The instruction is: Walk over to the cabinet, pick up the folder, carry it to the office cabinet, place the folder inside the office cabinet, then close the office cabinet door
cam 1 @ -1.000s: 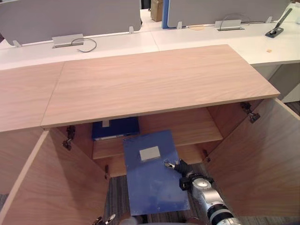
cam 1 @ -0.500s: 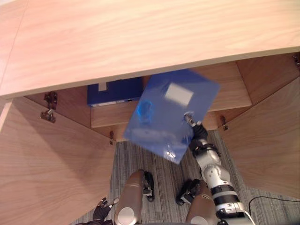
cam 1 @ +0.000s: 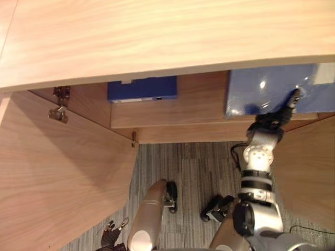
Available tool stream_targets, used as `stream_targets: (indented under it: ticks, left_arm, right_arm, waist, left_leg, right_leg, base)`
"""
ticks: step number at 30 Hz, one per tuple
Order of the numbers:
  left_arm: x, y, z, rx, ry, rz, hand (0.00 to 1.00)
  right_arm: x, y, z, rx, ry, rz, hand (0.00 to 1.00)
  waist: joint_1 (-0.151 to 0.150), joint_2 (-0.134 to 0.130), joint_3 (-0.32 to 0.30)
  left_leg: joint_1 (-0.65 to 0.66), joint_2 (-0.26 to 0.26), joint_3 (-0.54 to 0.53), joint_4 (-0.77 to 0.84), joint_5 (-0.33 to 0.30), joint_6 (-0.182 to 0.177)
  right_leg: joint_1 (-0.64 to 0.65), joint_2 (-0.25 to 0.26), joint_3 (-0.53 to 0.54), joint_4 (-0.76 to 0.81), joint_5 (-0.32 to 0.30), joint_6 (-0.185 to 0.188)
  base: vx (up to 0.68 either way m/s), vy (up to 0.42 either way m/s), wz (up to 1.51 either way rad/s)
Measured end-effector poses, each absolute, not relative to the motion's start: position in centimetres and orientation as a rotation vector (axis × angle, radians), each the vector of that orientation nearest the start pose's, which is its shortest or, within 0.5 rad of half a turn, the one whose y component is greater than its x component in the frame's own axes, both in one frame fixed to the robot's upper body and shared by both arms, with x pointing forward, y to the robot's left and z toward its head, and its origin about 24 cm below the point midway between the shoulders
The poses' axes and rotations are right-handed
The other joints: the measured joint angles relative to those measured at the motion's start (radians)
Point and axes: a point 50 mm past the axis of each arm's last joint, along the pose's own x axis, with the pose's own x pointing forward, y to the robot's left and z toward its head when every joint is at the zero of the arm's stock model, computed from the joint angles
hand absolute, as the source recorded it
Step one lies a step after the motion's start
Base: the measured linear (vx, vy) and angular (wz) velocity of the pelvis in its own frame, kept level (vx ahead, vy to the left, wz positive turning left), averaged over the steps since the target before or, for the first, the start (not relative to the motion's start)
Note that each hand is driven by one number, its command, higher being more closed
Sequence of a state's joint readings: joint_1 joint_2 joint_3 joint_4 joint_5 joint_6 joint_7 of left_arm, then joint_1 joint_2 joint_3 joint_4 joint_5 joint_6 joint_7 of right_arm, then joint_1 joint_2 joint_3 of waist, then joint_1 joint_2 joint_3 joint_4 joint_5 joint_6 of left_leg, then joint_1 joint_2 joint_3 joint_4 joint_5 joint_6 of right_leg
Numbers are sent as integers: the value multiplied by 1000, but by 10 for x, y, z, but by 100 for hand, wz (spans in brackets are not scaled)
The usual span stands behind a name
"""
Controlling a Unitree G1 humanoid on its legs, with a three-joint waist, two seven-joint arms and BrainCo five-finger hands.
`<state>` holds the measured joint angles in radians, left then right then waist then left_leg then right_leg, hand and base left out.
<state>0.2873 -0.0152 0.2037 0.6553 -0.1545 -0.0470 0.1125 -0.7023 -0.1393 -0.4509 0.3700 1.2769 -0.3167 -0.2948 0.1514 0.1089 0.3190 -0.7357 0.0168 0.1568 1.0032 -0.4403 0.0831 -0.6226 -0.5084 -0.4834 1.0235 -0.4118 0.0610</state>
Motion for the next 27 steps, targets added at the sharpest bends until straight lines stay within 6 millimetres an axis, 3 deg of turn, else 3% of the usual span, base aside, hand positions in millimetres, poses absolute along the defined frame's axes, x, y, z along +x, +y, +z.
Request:
stream_targets:
  ticks: [8, 12, 17, 18, 27]
  left_arm:
    - [97, 200, -130, -146, 840, 472, 0]
    - [101, 199, -128, -128, 826, 458, 0]
    - [108, 200, -125, -121, 801, 449, 0]
    - [109, 199, -124, -118, 799, 446, 0]
    - [116, 200, -121, -131, 776, 463, 0]
  right_arm:
    - [358, -302, 236, 1459, -626, -509, 100]
    - [361, -316, 253, 1433, -602, -522, 100]
    - [364, -319, 268, 1443, -591, -530, 100]
    - [364, -318, 271, 1443, -594, -523, 0]
    - [365, -310, 296, 1360, -630, -454, 0]
  waist:
    - [9, 1, 43]
    - [8, 4, 69]
    - [9, 11, 100]
    - [10, 14, 106]
    - [10, 15, 114]
  left_leg:
    - [-114, -20, -15, 39, 18, 2]
    - [-156, -33, -20, 45, 33, -6]
    - [-196, -39, -29, 49, 49, -3]
    - [-202, -40, -31, 49, 52, -3]
    - [-222, -39, -34, 49, 68, -7]
  right_leg:
    - [-95, -35, -7, 55, -3, -3]
    - [-132, -51, -8, 70, -6, -6]
    - [-165, -55, -8, 82, -7, -8]
    - [-170, -56, -8, 84, -8, -10]
    - [-199, -60, -4, 107, -17, -26]
  base:
    - [-14, -13, 14]
    - [-7, -23, 11]
    - [-13, -34, 9]
    - [-12, -36, 5]
    - [-12, -44, 3]
